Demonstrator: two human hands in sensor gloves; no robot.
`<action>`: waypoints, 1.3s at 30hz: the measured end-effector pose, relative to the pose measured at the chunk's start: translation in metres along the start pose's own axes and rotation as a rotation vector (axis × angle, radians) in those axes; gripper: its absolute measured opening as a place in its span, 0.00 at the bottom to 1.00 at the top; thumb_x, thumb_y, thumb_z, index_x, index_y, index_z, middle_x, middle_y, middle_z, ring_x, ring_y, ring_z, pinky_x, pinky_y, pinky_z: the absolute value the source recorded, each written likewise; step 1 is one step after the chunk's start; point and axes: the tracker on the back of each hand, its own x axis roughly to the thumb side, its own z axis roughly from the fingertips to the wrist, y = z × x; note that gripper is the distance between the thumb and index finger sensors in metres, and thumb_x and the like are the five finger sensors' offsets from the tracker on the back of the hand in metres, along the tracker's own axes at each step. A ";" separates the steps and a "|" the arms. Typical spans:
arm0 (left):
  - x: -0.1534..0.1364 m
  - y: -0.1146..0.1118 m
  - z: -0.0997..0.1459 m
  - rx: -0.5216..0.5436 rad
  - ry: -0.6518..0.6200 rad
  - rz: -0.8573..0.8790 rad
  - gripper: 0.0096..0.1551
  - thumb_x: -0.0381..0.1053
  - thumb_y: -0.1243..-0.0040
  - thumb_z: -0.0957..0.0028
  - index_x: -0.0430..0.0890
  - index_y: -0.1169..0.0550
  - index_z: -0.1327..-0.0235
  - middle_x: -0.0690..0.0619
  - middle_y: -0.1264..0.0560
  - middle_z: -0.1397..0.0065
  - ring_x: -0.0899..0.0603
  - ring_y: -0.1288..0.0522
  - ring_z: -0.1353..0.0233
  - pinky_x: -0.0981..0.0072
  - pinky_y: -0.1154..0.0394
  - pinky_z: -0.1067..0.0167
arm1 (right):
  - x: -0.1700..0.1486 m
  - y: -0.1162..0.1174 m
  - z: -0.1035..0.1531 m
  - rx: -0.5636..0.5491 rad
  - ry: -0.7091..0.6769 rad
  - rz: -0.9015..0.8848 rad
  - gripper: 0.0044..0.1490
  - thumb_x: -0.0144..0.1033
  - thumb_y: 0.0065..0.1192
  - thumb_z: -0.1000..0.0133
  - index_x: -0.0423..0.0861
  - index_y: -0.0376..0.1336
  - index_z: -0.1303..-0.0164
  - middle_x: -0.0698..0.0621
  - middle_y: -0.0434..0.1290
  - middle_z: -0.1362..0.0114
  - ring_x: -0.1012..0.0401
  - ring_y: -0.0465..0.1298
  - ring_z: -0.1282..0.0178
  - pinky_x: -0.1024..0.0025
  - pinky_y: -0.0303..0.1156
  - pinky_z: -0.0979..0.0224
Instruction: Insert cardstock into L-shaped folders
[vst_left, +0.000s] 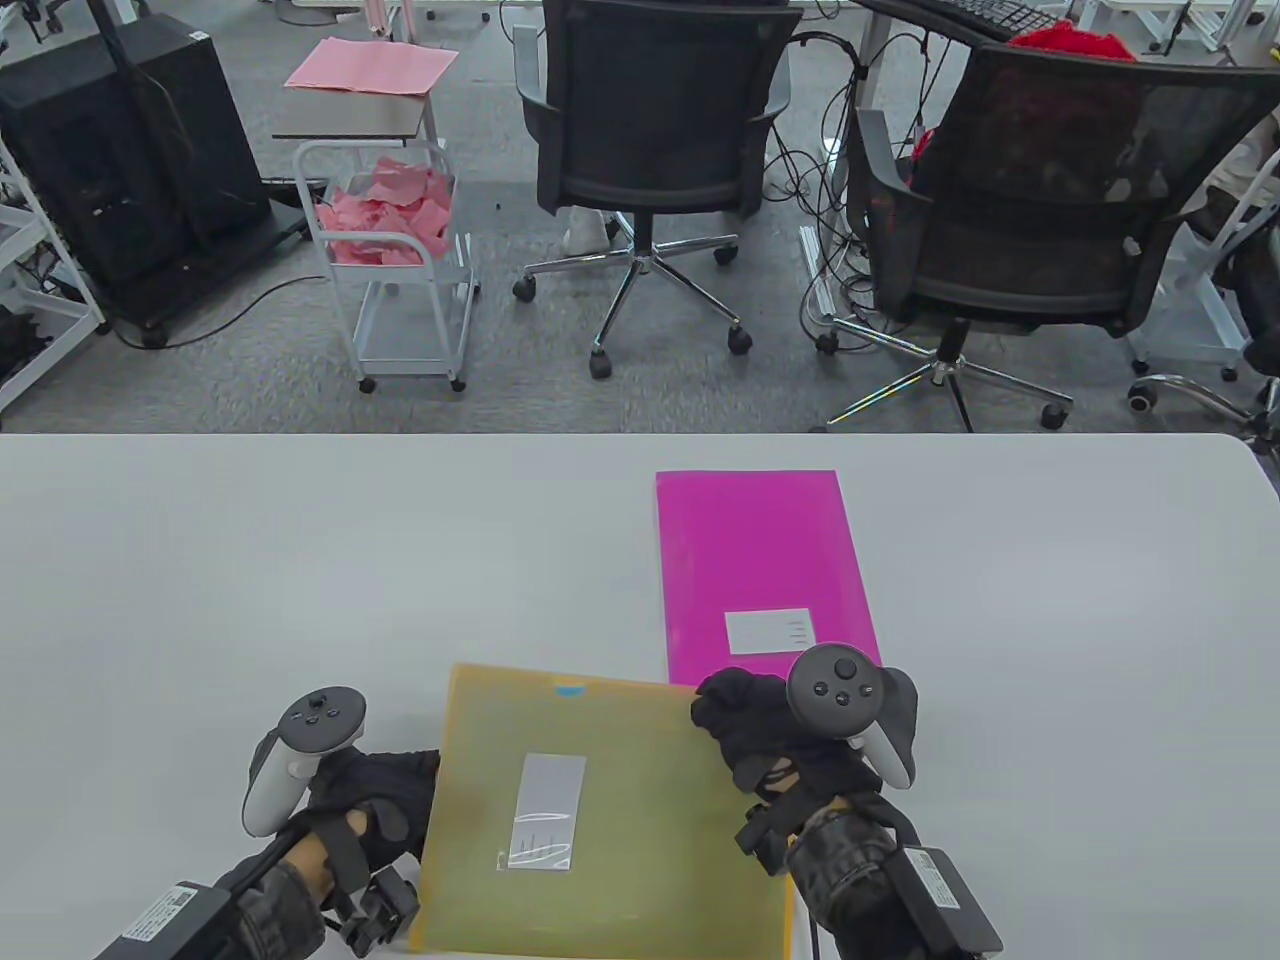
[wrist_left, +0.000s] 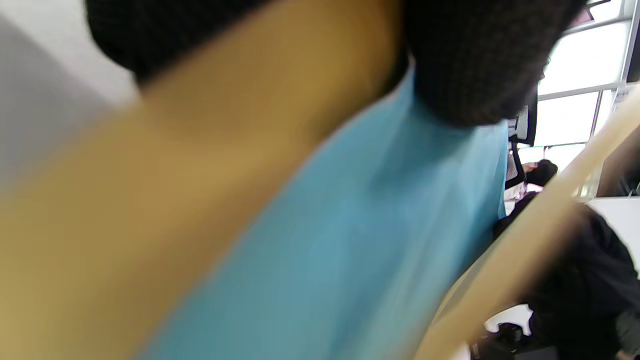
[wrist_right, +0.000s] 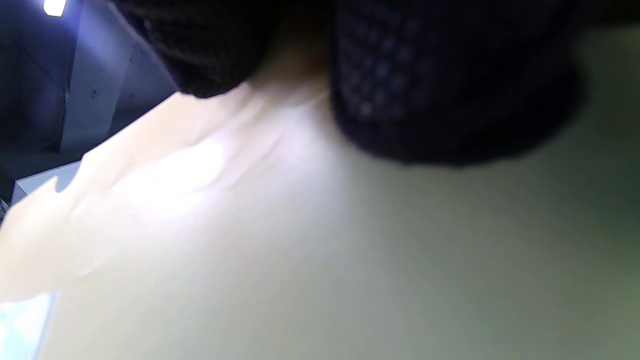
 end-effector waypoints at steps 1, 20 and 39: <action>0.000 -0.001 0.000 -0.048 -0.006 -0.012 0.24 0.61 0.24 0.64 0.52 0.20 0.58 0.58 0.14 0.62 0.48 0.12 0.64 0.48 0.19 0.48 | -0.001 -0.001 0.000 -0.005 0.010 0.013 0.27 0.49 0.64 0.59 0.44 0.70 0.57 0.43 0.80 0.64 0.59 0.82 0.84 0.66 0.79 0.80; -0.004 -0.004 0.000 -0.015 -0.091 0.075 0.34 0.48 0.45 0.48 0.54 0.39 0.27 0.51 0.19 0.37 0.42 0.11 0.46 0.47 0.20 0.44 | -0.007 0.014 0.000 0.035 0.102 0.117 0.36 0.44 0.64 0.56 0.48 0.61 0.37 0.37 0.72 0.39 0.57 0.83 0.77 0.66 0.80 0.75; -0.004 0.073 0.042 0.718 -0.120 -0.335 0.47 0.60 0.47 0.50 0.50 0.54 0.25 0.40 0.38 0.23 0.32 0.25 0.30 0.37 0.31 0.38 | -0.047 -0.013 0.000 0.085 0.169 -0.507 0.26 0.45 0.64 0.56 0.41 0.70 0.54 0.43 0.83 0.68 0.59 0.83 0.81 0.67 0.79 0.78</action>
